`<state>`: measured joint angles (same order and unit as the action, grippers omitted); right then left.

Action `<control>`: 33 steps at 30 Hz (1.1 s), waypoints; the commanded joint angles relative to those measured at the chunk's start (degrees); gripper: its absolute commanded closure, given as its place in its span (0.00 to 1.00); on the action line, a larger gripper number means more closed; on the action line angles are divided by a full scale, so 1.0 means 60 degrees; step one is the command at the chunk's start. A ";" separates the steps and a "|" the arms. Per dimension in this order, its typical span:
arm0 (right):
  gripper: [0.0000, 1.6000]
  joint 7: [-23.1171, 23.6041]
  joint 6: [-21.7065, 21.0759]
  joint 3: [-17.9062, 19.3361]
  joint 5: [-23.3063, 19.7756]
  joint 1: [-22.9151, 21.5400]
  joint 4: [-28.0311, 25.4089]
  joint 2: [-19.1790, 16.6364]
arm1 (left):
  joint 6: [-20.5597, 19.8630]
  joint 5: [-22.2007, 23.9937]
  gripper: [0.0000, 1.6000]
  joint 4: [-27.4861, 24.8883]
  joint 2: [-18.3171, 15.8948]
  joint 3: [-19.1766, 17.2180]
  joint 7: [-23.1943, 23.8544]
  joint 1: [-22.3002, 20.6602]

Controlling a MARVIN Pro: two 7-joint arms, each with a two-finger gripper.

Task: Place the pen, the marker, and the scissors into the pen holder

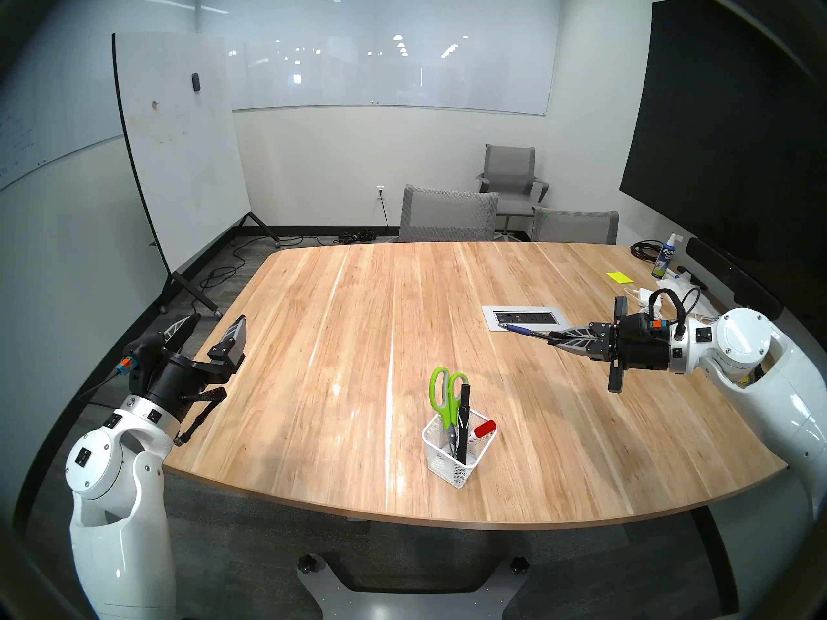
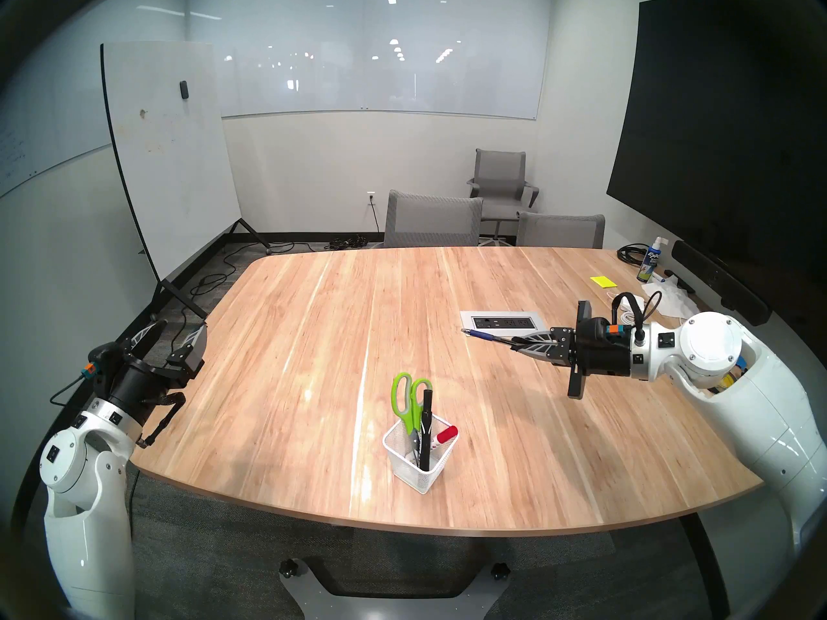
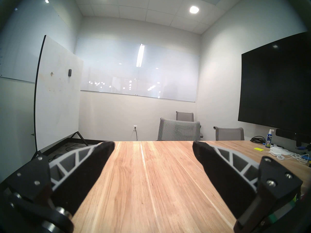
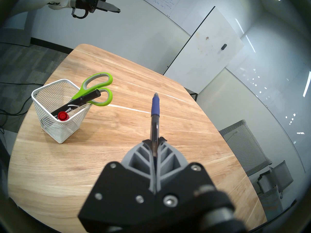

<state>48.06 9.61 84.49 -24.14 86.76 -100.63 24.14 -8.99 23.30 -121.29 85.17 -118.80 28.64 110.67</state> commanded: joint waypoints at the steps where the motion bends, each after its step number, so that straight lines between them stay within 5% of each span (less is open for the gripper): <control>1: 1.00 -0.0024 0.0007 0.0101 -0.0020 -0.0129 -0.0045 -0.0028 | 0.0012 -0.0003 0.00 -0.0210 0.0015 0.0020 -0.0009 -0.0010; 33: 1.00 -0.0024 0.0007 0.0101 -0.0020 -0.0129 -0.0045 -0.0028 | 0.0012 -0.0003 0.00 -0.0210 0.0015 0.0020 -0.0009 -0.0010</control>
<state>48.06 9.61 84.49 -24.14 86.76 -100.63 24.14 -8.99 23.30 -121.29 85.17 -118.80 28.64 110.67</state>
